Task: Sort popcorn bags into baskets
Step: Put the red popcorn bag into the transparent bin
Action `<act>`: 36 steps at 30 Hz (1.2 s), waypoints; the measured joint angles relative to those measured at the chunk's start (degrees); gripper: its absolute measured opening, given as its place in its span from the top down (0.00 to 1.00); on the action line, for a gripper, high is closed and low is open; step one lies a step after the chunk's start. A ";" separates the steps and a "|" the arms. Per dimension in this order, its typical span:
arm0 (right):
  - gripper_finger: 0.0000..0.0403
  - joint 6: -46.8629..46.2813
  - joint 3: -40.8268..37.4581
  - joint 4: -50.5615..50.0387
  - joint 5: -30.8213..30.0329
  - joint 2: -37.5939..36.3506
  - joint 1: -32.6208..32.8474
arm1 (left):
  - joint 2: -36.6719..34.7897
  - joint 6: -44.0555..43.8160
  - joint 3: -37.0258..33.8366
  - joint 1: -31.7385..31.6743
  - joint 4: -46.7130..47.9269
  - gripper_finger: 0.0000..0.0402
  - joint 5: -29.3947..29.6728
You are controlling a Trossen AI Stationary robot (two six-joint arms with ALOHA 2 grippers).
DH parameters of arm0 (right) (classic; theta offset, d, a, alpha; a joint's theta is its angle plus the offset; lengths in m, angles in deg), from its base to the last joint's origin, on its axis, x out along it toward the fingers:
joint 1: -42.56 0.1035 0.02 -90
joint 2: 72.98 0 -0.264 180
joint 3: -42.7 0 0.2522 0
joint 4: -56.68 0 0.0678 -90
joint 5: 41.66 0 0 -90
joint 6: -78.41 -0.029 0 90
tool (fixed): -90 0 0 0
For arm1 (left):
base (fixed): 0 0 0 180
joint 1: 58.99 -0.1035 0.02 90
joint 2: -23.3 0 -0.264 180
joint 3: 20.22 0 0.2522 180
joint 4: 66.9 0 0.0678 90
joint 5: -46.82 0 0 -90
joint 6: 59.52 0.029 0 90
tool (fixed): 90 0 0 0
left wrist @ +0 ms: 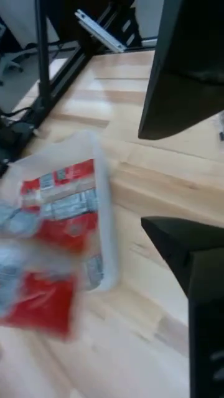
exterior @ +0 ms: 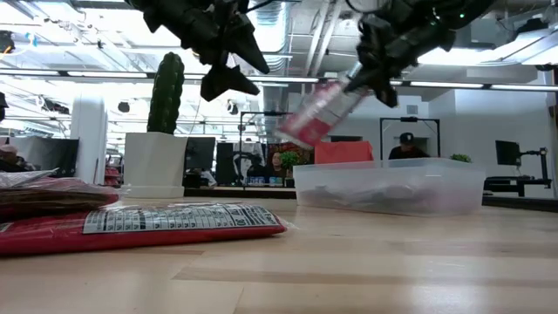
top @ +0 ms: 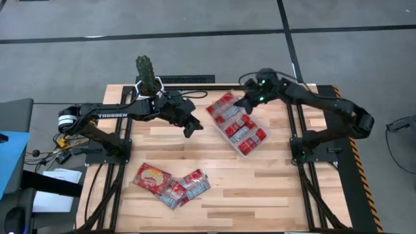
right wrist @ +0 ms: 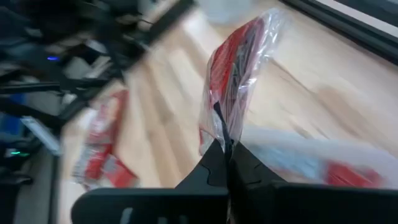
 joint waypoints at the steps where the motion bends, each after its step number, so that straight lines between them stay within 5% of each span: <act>1: 0.99 0.94 -0.01 -2.26 0.06 -0.41 -1.37 | 0.00 -0.55 0.00 -0.18 0.75 0.48 -0.08; 6: 0.99 5.49 -0.11 -9.06 6.36 -0.57 -7.74 | 0.02 -2.36 0.00 -0.69 3.36 0.43 0.30; 15: 0.99 6.38 -7.18 -7.07 17.04 -0.51 -13.48 | 0.02 -2.94 0.00 -0.69 3.23 0.43 0.83; 26: 0.99 3.69 -12.85 1.83 16.80 -0.02 -13.10 | 0.02 -3.57 -0.04 -0.69 3.07 0.43 3.12; 36: 0.92 0.63 -12.81 6.27 12.08 9.00 -11.93 | 0.04 -3.56 -0.04 -0.69 3.07 0.43 3.61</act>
